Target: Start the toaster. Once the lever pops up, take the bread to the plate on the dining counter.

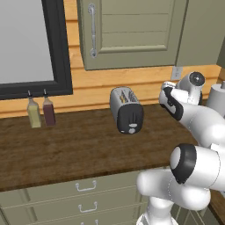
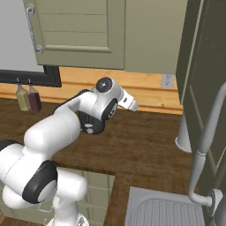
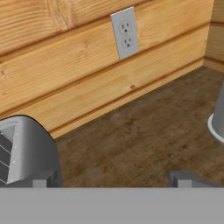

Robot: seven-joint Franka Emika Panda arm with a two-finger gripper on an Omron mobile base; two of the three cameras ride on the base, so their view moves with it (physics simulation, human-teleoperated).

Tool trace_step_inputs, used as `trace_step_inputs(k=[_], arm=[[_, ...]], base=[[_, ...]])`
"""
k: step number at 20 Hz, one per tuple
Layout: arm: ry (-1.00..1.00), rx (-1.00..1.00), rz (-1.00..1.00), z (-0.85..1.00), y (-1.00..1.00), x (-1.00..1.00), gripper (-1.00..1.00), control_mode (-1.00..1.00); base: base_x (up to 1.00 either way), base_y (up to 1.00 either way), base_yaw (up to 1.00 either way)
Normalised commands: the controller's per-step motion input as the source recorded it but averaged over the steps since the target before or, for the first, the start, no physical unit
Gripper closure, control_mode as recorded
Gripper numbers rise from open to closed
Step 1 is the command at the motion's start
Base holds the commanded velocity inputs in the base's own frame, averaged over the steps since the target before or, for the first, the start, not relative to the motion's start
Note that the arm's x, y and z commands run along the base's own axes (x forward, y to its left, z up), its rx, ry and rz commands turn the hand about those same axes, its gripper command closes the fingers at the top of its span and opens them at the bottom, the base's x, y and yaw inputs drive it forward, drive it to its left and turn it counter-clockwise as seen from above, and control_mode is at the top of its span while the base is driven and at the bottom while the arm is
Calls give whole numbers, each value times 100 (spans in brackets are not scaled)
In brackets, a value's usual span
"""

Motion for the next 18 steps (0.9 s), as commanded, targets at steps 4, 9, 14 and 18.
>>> trace_step_inputs(k=[4, 9, 14, 18], arm=[[0, 0, 0, 0, 0, 0, -100, -100], [0, 0, 0, 0, 0, 0, -100, -100], [0, 0, 0, 0, 0, 0, -100, -100], [0, 0, 0, 0, 0, 0, -100, -100]], base=[[0, 0, 0], [0, 0, 0], [0, 0, 0], [0, 0, 0]])
